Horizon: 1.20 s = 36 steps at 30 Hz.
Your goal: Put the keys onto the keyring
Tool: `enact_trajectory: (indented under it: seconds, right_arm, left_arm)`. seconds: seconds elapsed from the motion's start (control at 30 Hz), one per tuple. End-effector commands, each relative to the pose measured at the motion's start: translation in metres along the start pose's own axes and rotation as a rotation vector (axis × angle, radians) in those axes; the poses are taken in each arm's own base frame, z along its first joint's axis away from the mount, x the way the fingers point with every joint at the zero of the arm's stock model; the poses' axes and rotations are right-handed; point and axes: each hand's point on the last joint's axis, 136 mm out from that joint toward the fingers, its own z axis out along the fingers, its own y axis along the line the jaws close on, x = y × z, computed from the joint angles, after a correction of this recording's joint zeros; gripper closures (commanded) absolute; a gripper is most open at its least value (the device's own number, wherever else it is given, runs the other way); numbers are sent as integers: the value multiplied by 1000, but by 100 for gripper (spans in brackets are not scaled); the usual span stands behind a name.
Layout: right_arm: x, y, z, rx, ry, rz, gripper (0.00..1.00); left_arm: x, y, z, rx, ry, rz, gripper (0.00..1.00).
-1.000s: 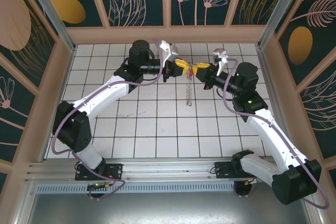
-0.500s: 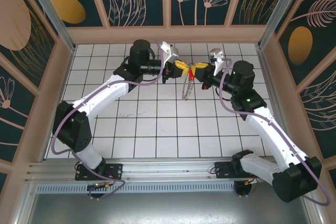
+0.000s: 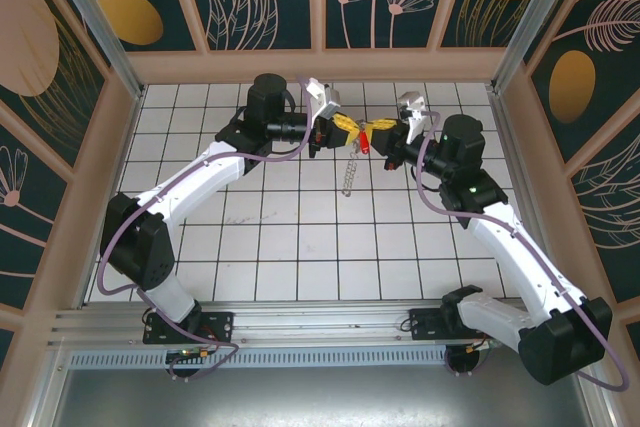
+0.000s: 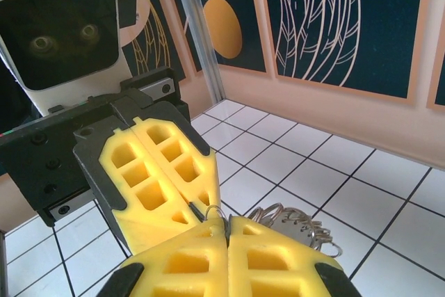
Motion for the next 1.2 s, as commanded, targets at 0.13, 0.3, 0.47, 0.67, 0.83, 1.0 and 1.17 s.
enact_trajectory:
  seconds: [0.13,0.3,0.47,0.67,0.83,1.0,1.17]
  right_arm:
    - [4,-2,-1,28,41,-35,100]
    - [6,-5,-2,51,53,-53,100]
    - [7,-9,-2,72,51,-54,100]
    - [9,-15,-3,103,49,-39,100]
    - [8,-13,-6,99,36,-29,100]
    - [-6,-9,-17,105,-6,-40,100]
    - [-12,-5,-26,101,-29,-42,100]
  left_arm:
    - [-34,-12,-3,27,-64,105,100]
    - [-35,-10,-2,24,-66,104,100]
    - [-36,-11,-2,29,-70,107,100]
    - [-39,-12,-4,24,-81,112,100]
    - [-39,-13,-4,28,-84,110,100]
    - [-40,-12,-3,26,-86,108,100]
    - [-39,-11,-3,29,-86,107,100]
